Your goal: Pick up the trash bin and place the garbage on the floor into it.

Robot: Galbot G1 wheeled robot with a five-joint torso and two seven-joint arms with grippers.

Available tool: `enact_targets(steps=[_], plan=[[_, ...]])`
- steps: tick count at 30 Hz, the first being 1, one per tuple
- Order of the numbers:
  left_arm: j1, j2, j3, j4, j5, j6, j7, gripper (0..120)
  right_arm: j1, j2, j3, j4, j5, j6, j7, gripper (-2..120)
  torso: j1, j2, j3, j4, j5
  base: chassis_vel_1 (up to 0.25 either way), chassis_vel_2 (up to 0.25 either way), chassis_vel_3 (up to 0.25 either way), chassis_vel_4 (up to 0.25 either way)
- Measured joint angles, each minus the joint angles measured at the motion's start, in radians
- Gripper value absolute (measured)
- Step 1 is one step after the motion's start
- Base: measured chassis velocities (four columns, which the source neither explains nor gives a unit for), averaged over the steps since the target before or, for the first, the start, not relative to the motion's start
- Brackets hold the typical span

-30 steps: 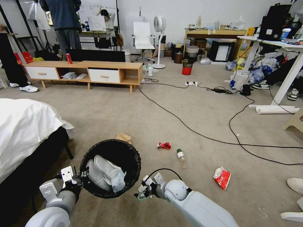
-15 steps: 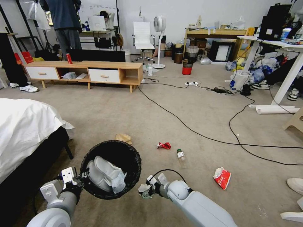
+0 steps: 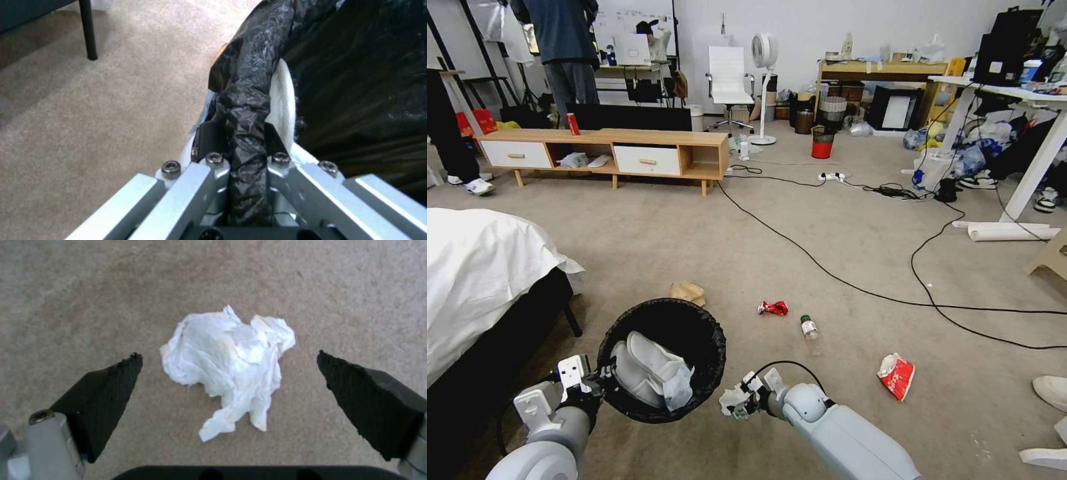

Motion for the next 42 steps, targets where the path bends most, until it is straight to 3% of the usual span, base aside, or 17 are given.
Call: enact_targets(steps=[15,20,23,26,31,35,37,42], plan=[[-0.001,-0.013,0.011,0.006,0.016,-0.003,0.003,3,0.016,0.046,0.023,-0.125,-0.059,0.065,-0.011,100,0.000,0.000,0.000,0.0000,0.0000,0.000,0.000,0.000,0.000],[-0.002,-0.019,0.016,0.009,0.022,-0.003,0.005,3,0.024,0.065,0.024,-0.152,-0.069,0.077,-0.008,93,0.000,0.000,0.000,0.0000,0.0000,0.000,0.000,0.000,0.000],[-0.001,-0.019,0.014,0.011,0.025,-0.003,0.005,3,0.034,0.080,0.023,-0.180,-0.094,0.088,-0.005,79,0.000,0.000,0.000,0.0002,0.0000,0.000,0.000,0.000,0.000],[0.000,-0.019,0.013,0.011,0.024,-0.004,0.005,3,0.035,0.081,0.022,-0.185,-0.102,0.090,-0.005,73,0.000,0.000,0.000,0.0001,0.0000,0.000,0.000,0.000,0.000],[0.002,-0.020,0.010,0.011,0.026,-0.005,0.006,3,0.034,0.081,0.021,-0.195,-0.122,0.098,-0.006,50,0.000,0.000,0.000,0.0001,0.0000,0.000,0.000,0.000,0.000],[0.002,-0.023,0.013,0.011,0.028,-0.005,0.006,3,0.034,0.079,0.022,-0.195,-0.122,0.100,-0.007,42,0.000,0.000,0.000,0.0001,0.0000,0.000,0.000,0.000,0.000],[0.002,-0.024,0.015,0.011,0.030,-0.005,0.006,3,0.031,0.075,0.026,-0.193,-0.121,0.107,-0.009,28,0.000,0.000,0.000,0.0000,0.0000,0.000,0.000,0.000,0.000],[0.005,-0.022,0.013,0.011,0.031,-0.006,0.007,3,0.028,0.071,0.027,-0.189,-0.120,0.116,-0.012,14,0.000,0.000,0.000,0.0000,0.0000,0.000,0.000,0.000,0.000]])
